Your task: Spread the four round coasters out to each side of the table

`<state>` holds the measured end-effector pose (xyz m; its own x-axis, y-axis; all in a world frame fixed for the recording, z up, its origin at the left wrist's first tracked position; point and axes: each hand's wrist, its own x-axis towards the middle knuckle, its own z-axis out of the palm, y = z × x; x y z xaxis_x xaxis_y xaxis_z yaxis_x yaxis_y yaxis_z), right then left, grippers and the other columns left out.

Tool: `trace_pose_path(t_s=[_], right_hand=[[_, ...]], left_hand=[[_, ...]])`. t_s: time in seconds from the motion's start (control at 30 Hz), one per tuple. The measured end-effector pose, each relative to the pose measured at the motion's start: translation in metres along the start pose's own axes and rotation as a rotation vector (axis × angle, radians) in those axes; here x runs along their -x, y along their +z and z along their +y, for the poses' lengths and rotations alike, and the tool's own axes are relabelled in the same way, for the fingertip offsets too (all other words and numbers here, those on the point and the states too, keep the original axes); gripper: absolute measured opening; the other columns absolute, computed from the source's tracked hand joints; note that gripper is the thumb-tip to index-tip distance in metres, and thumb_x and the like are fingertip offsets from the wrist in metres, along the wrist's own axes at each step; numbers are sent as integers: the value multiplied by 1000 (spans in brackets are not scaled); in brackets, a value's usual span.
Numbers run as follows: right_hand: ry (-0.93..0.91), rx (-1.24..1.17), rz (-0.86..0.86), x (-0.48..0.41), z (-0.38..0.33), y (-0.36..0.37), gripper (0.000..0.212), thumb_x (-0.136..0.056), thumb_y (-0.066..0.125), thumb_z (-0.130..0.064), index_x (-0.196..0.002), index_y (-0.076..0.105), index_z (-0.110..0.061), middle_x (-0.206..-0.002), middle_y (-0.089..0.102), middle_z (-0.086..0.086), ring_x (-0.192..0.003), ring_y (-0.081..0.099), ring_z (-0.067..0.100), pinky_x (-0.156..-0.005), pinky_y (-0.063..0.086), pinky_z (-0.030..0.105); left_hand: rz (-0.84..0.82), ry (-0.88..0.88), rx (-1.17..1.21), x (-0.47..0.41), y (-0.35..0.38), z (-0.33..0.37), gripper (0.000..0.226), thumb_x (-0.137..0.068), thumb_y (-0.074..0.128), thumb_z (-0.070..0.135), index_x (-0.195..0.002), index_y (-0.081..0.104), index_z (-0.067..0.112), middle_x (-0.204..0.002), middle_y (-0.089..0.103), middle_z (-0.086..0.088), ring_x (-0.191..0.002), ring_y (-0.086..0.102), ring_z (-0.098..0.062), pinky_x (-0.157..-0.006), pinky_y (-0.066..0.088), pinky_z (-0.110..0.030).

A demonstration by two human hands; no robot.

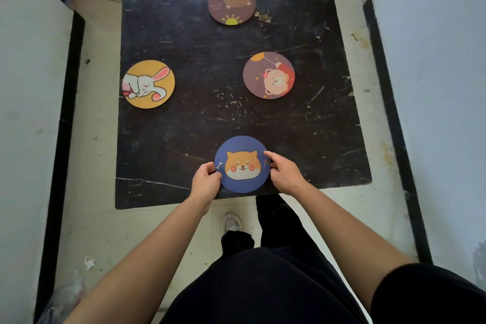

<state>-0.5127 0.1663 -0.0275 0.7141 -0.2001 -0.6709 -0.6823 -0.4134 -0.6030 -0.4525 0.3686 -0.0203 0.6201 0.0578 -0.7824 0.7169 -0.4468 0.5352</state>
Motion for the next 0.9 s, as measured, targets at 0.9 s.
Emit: trace_pose_path(t_s=[0.9], right_hand=[[-412, 700, 917, 62, -41, -218, 77, -94, 32, -68, -157, 17, -27, -167, 8, 9, -153, 9, 33, -122, 9, 53]], left_hand=[[573, 1080, -858, 109, 46, 189, 69, -97, 22, 56, -153, 13, 18, -163, 5, -13, -149, 2, -33, -115, 5, -55]])
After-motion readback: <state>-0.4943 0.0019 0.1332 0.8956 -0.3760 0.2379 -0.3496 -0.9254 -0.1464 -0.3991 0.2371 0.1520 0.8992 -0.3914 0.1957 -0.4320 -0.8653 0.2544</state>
